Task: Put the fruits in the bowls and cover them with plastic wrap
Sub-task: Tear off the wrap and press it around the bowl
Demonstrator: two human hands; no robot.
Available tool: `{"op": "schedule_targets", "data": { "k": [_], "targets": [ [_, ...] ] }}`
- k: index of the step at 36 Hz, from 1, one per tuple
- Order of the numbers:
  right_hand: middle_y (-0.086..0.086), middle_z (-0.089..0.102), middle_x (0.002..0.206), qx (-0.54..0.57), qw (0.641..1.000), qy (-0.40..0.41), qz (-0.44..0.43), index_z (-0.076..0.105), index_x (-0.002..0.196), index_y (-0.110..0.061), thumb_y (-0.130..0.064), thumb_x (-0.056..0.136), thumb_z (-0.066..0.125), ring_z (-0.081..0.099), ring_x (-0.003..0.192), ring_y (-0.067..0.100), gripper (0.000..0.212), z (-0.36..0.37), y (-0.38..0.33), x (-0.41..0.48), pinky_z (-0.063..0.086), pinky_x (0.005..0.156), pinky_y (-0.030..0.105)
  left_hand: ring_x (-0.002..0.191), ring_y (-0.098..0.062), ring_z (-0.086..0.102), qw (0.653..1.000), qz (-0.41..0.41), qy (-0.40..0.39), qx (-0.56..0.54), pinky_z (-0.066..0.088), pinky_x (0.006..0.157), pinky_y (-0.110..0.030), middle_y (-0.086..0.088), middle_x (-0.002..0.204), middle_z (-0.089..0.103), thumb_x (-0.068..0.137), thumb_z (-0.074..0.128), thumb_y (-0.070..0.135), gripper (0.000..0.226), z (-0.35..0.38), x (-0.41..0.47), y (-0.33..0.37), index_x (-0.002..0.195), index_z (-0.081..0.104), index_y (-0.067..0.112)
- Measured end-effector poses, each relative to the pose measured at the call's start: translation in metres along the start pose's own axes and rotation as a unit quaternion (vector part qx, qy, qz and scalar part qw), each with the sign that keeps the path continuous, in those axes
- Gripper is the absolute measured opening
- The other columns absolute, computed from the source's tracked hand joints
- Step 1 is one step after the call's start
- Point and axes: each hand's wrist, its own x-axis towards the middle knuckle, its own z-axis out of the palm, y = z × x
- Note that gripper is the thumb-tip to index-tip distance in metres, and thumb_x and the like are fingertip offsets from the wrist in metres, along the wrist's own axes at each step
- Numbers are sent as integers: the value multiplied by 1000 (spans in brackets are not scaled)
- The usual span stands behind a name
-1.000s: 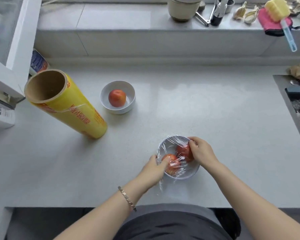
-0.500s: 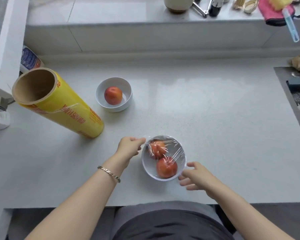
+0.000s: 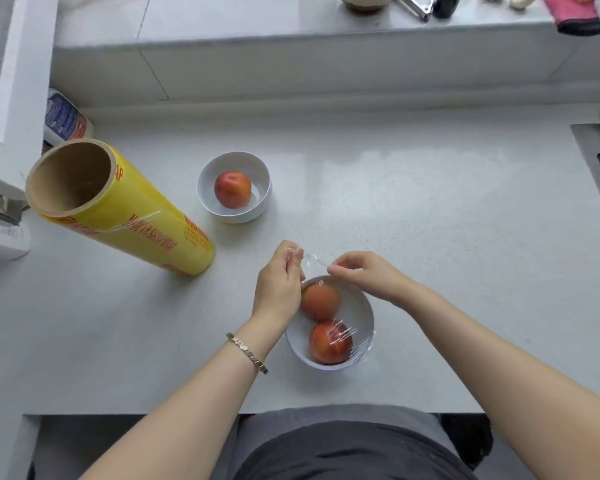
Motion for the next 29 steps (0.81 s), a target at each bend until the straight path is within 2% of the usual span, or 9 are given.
{"op": "schedule_targets", "data": {
  "k": [3,6,11,13,16,20,22,25,29],
  "targets": [
    [4,68,102,-1,999,-45,18,68,98,-12,-36,89,56,60,92,11,29,-3,-2,4,45,83,22,52,-13,39,1000,10,-11,-20,38,58,-33,5,54,42,99,41,24,25,-1,-1,-5,74,44,25],
    [0,67,96,-30,996,-89,14,67,90,-19,-37,89,56,60,91,11,21,-1,-5,9,46,90,30,50,-10,34,999,8,-26,-45,33,54,-29,8,52,37,98,42,24,23,-1,0,-7,75,47,25],
    [4,56,82,-34,996,-85,-22,63,86,1,-30,89,58,50,78,11,32,-4,-13,9,39,75,25,50,-10,35,997,-18,-36,-71,32,54,-29,11,46,40,97,47,24,24,-6,0,-9,73,51,27],
    [-1,55,73,-29,996,-74,-45,61,77,-4,-29,90,57,49,69,7,28,-4,-12,7,38,71,23,51,-9,38,997,-30,-41,-66,35,57,-30,11,49,43,93,50,32,24,-11,-1,-7,70,51,24],
    [-6,56,61,-28,996,-36,-75,56,65,-23,-29,89,58,50,59,4,25,-1,-6,5,41,64,23,51,-9,39,995,-67,-63,-48,36,58,-29,7,53,44,85,57,38,30,-17,0,-8,71,56,12],
    [11,62,68,-59,991,45,-114,57,68,-30,-32,86,61,51,64,14,19,6,4,2,41,64,29,56,-10,41,989,-111,-95,-34,37,57,-24,-2,61,49,86,65,26,29,-21,-2,-13,72,62,0],
    [13,59,68,-71,988,58,-128,58,73,-26,-31,86,61,48,63,15,15,9,6,3,39,63,28,57,-9,41,986,-131,-88,-60,37,55,-21,0,61,48,87,64,22,26,-23,-3,-13,66,59,6],
    [5,51,65,-85,984,49,-147,56,76,-22,-30,86,62,44,61,14,15,10,4,5,35,60,27,53,-5,41,981,-148,-89,-88,37,49,-13,6,57,46,88,62,21,24,-27,-5,-16,66,58,16],
    [-3,48,62,-136,982,12,-129,48,66,-25,-31,87,60,41,60,10,25,6,0,11,32,57,18,50,-4,38,976,-162,-104,-101,35,50,-16,8,55,42,89,61,20,24,-29,-6,-19,65,56,17]
  ]
}}
